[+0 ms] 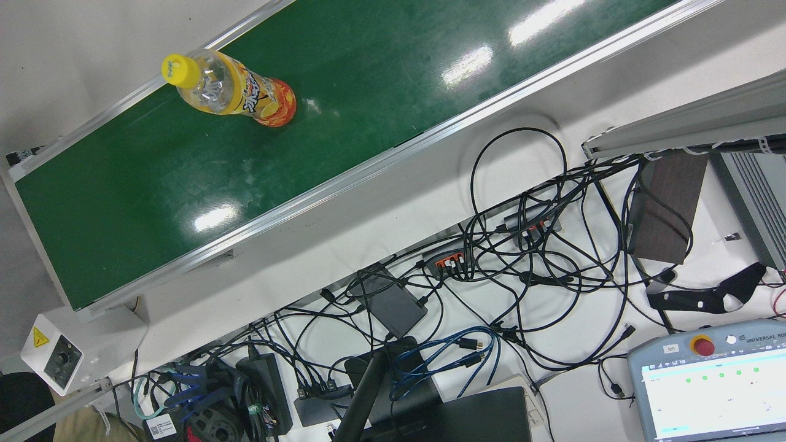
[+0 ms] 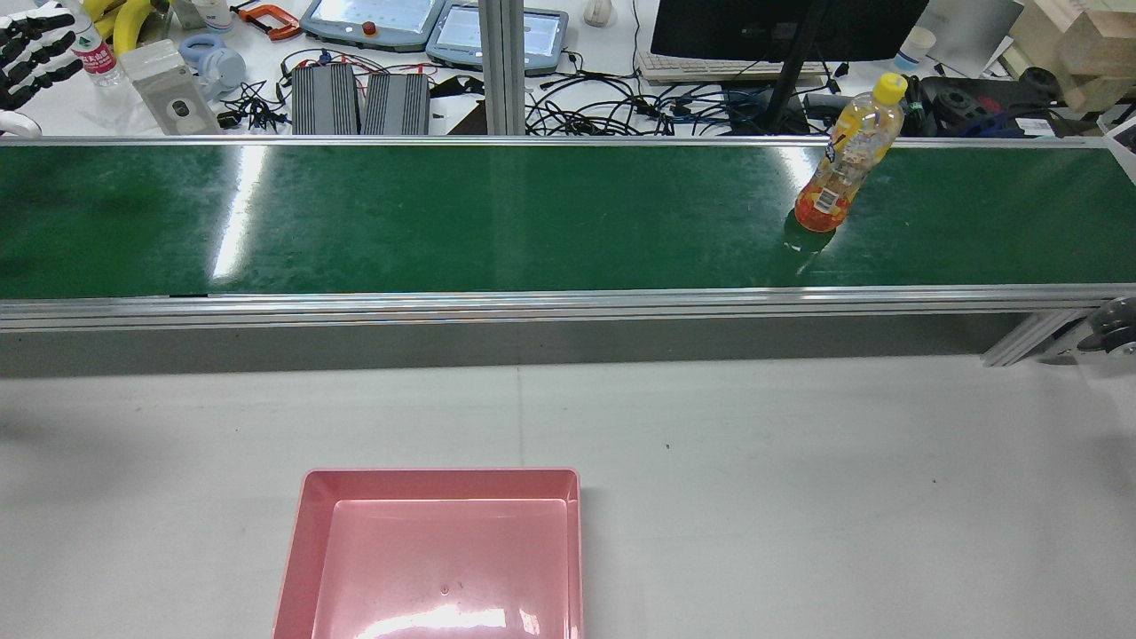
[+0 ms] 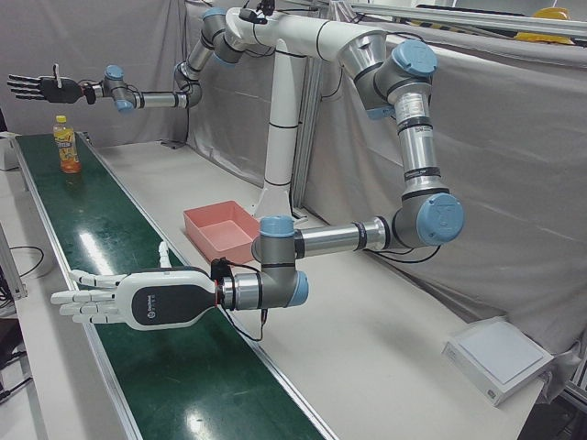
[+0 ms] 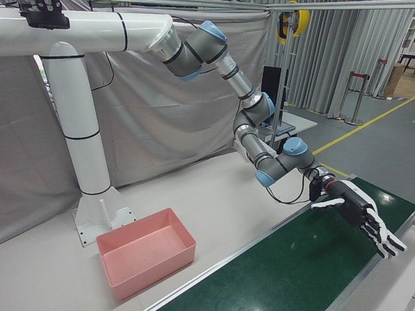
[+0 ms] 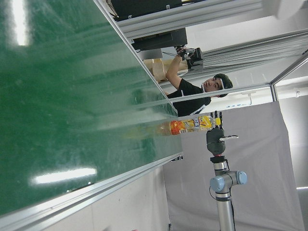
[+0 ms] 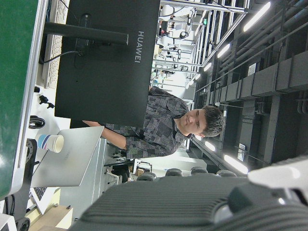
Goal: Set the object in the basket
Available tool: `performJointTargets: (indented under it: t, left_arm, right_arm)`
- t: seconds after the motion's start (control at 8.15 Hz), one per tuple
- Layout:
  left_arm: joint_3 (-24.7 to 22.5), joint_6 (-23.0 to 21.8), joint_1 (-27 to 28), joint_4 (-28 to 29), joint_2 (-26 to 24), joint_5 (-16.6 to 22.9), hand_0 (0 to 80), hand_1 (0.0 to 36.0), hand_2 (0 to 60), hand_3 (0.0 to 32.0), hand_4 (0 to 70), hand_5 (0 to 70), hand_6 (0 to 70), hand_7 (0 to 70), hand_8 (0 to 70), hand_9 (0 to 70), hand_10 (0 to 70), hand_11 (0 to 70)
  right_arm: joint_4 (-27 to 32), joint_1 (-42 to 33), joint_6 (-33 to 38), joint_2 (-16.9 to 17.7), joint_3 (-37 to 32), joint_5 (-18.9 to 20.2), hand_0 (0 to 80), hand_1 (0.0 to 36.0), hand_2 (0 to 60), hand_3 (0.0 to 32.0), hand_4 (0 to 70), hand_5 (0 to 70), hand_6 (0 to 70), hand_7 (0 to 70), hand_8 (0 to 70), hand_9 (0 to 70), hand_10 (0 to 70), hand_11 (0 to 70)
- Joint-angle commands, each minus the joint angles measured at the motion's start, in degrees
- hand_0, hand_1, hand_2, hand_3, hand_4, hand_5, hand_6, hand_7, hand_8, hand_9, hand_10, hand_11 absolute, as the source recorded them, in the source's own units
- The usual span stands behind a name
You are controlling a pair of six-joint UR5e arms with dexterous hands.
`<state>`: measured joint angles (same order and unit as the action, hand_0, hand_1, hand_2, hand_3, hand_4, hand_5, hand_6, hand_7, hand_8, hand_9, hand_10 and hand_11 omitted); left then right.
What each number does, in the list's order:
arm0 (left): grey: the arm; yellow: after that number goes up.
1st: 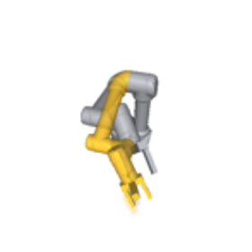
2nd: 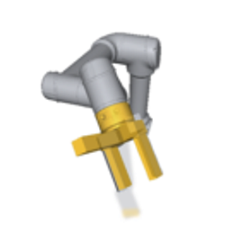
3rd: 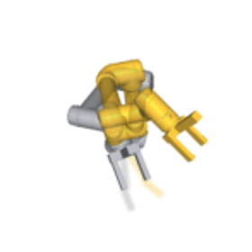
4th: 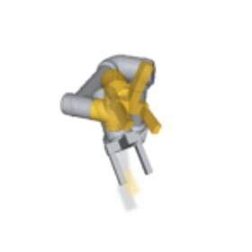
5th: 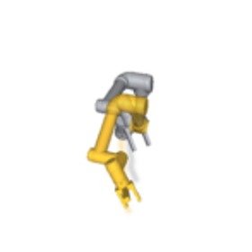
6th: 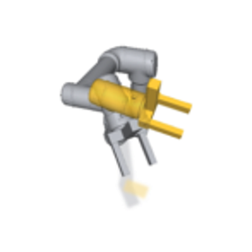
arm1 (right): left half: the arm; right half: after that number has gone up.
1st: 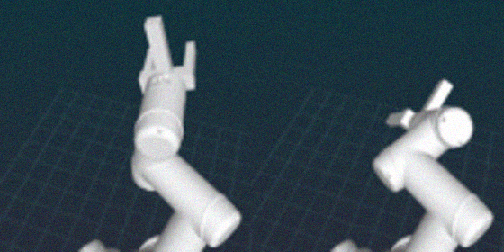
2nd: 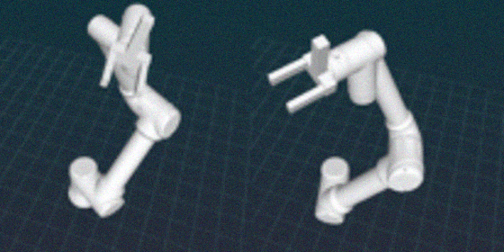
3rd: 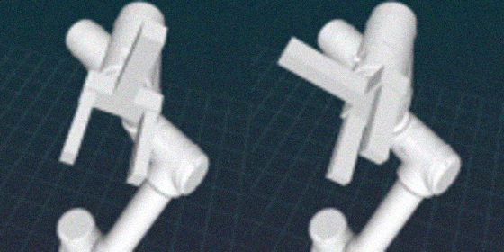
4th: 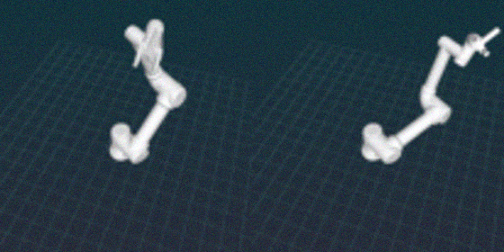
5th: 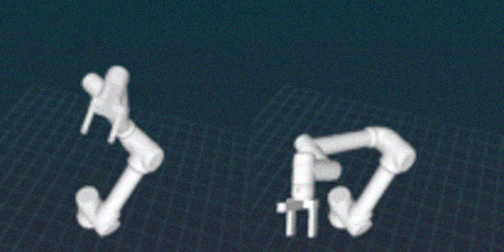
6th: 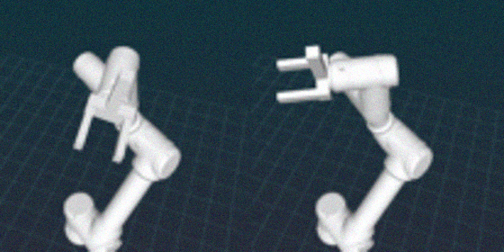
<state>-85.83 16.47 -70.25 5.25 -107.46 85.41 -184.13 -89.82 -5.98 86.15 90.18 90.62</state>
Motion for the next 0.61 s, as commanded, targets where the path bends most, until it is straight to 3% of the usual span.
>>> performJointTargets:
  t: [0.0, 0.49]
  left_arm:
    - [-0.04, 0.15, -0.06, -1.29, -0.03, 0.02, 60.1, 14.8, 0.0, 0.0, 11.4, 20.9, 0.0, 5.2, 5.2, 5.1, 6.1, 10.9]
    - [0.13, 0.14, 0.03, -0.50, -0.03, 0.02, 58.2, 13.1, 0.0, 0.0, 9.1, 18.6, 0.0, 4.2, 2.6, 1.0, 6.8, 11.8]
  right_arm:
    - [0.00, 0.00, 0.00, -0.02, 0.00, 0.00, 0.0, 0.0, 0.0, 0.0, 0.0, 0.0, 0.0, 0.0, 0.0, 0.0, 0.0, 0.0]
    - [0.00, 0.00, 0.00, -0.02, 0.00, 0.09, 0.0, 0.0, 0.0, 0.0, 0.0, 0.0, 0.0, 0.0, 0.0, 0.0, 0.0, 0.0]
